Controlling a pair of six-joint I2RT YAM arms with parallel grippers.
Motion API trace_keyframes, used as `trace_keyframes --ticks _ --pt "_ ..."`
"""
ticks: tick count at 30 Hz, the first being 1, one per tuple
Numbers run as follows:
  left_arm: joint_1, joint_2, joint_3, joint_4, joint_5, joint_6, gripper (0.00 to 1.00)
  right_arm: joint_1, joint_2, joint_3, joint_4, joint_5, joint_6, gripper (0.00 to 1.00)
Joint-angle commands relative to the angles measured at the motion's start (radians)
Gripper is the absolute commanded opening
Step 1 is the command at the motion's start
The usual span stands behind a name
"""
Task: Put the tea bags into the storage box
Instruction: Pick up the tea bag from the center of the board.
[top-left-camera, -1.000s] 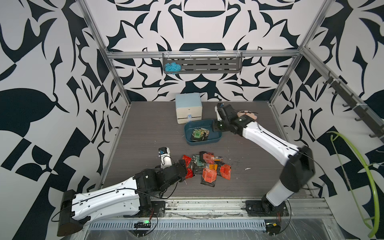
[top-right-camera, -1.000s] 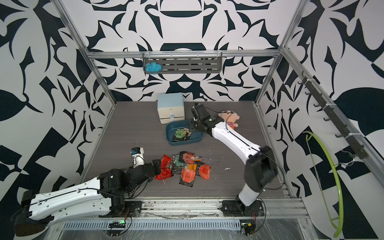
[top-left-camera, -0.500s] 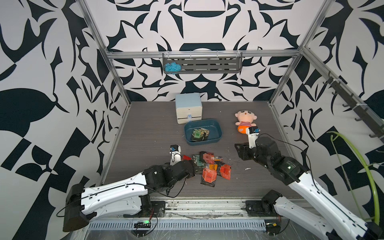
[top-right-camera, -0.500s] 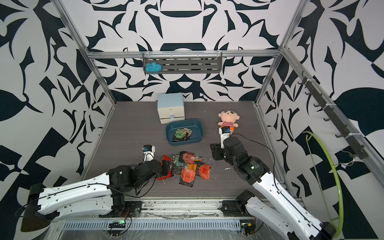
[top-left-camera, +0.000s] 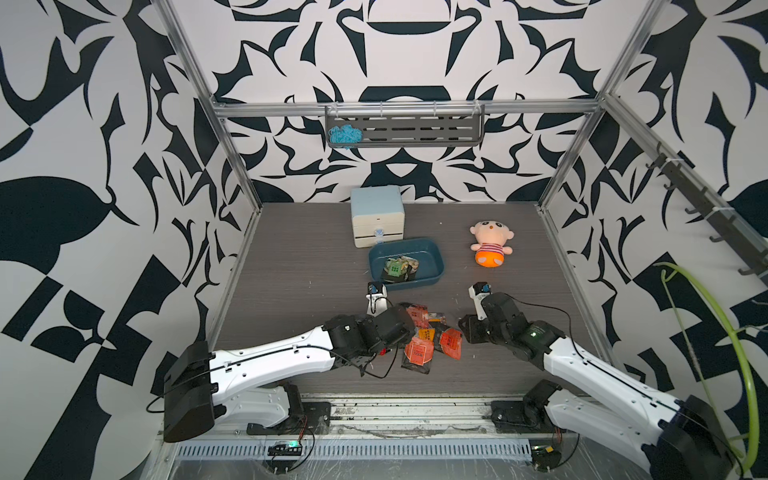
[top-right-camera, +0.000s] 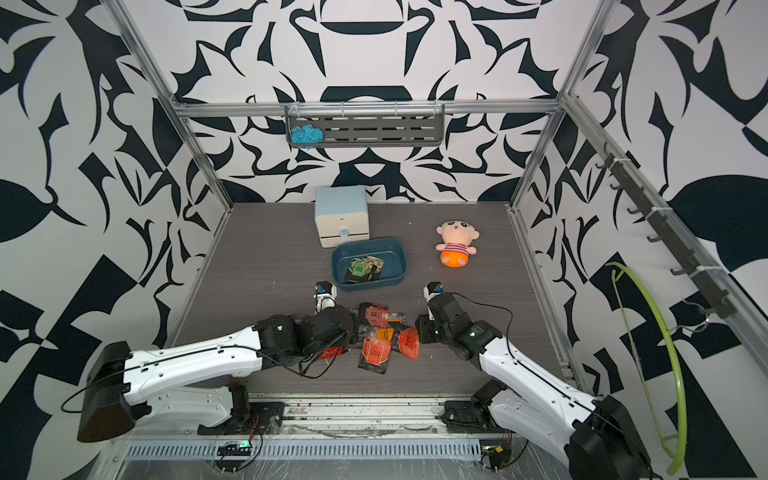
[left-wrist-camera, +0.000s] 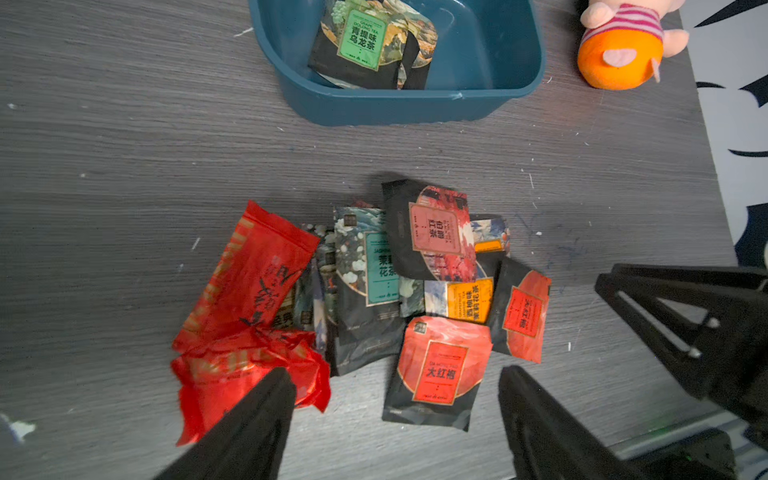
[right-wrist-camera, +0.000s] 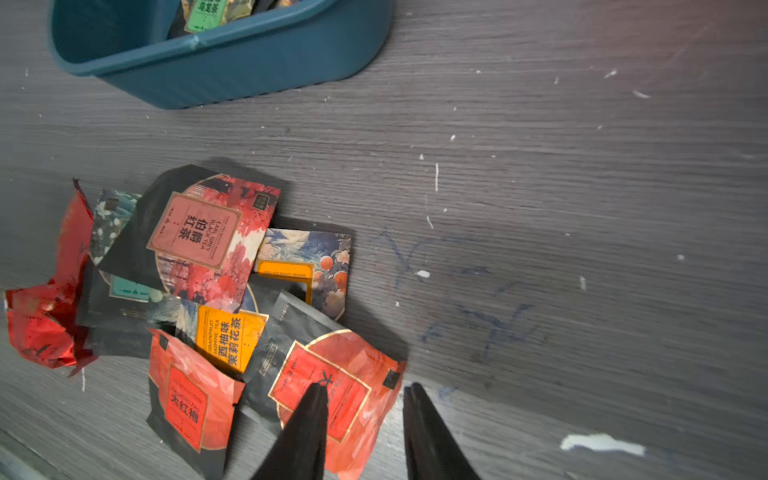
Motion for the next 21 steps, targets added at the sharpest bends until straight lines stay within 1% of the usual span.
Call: trace_keyframes --ticks 1,2,4,5,8,10,11,15,18,21 --pt "0.013 0.074 0.048 0.042 0.086 0.021 0.77 0.003 0.002 -0.023 0.082 -0.025 0.008 0.20" --pt "0.018 0.102 0.062 0.051 0.105 0.028 0.75 0.004 0.004 -0.031 0.090 -0.022 0.021 0.17" --pt "0.026 0.150 0.090 0.056 0.142 0.034 0.72 0.004 0.009 -0.048 0.097 -0.017 0.040 0.17" --pt "0.031 0.179 0.104 0.056 0.168 0.040 0.70 0.003 0.013 -0.051 0.097 -0.013 0.051 0.15" --pt "0.038 0.253 0.148 0.069 0.225 0.055 0.62 0.003 0.022 -0.063 0.095 -0.015 0.067 0.11" --pt "0.039 0.298 0.178 0.068 0.254 0.068 0.60 0.003 0.026 -0.071 0.099 -0.012 0.082 0.11" --pt "0.040 0.318 0.193 0.067 0.264 0.072 0.59 0.003 0.028 -0.068 0.089 -0.006 0.087 0.08" --pt "0.045 0.385 0.238 0.063 0.309 0.085 0.55 0.004 0.027 -0.072 0.081 0.000 0.096 0.08" --pt "0.046 0.417 0.252 0.086 0.356 0.094 0.44 0.003 0.033 -0.077 0.075 0.010 0.108 0.07" --pt "0.049 0.440 0.257 0.099 0.380 0.099 0.43 0.004 0.056 -0.076 0.076 0.001 0.110 0.07"
